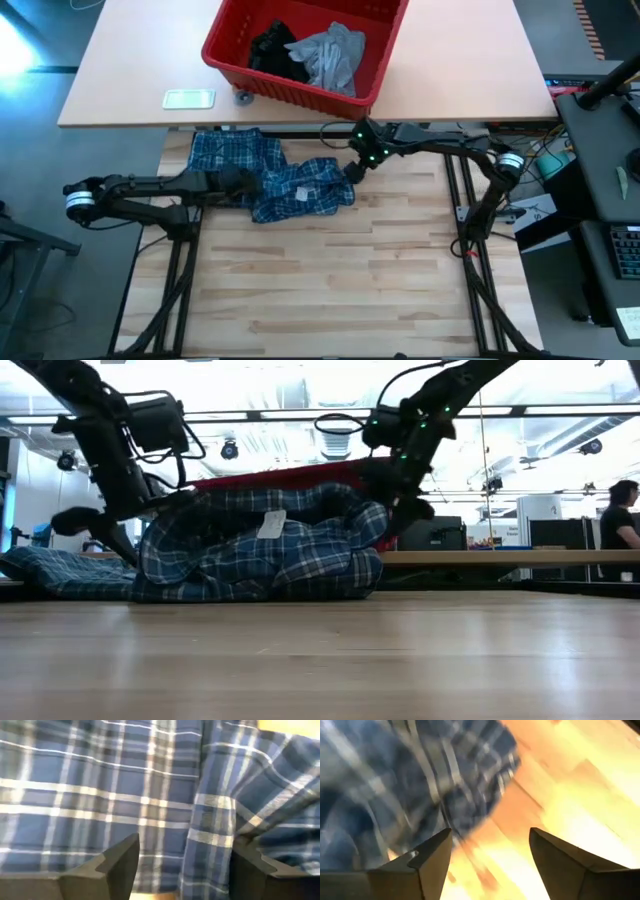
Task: Fold Laundry from Bin
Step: Fold the blue patterned long sleeve shirt
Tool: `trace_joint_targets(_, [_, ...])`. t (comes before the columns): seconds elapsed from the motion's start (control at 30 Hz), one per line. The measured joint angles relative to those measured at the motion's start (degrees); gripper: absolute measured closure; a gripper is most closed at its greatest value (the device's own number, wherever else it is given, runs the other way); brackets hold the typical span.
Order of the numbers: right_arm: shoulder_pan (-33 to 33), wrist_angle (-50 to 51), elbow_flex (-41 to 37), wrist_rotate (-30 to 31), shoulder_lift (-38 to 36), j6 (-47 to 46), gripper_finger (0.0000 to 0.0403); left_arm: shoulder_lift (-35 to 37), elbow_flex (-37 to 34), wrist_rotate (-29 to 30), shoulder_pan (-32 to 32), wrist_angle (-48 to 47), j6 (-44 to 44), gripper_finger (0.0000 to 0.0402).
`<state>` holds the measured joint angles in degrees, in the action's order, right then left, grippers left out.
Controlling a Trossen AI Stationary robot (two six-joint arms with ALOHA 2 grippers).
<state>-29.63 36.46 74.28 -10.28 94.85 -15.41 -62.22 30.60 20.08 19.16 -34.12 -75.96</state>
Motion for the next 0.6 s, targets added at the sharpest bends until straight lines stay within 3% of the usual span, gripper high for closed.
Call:
trace_joint_targets(0.27, [0.98, 11.05, -6.36, -0.17, -9.61, 12.37, 0.0145, 1.16, 1.74, -1.13, 0.27, -3.59, 0.61, 0.0166])
trace_joint_targets(0.43, [5.08, 0.01, -10.14, -7.64, -12.04, 11.77, 0.0160, 1.07, 1.61, 0.11, 0.98, -2.93, 0.72, 0.0166])
trace_joint_targets(0.6, [8.04, -18.64, -10.06, -7.95, -8.14, 5.29, 0.0165, 0.22, 1.56, 0.48, 1.25, -1.10, 0.70, 0.0166])
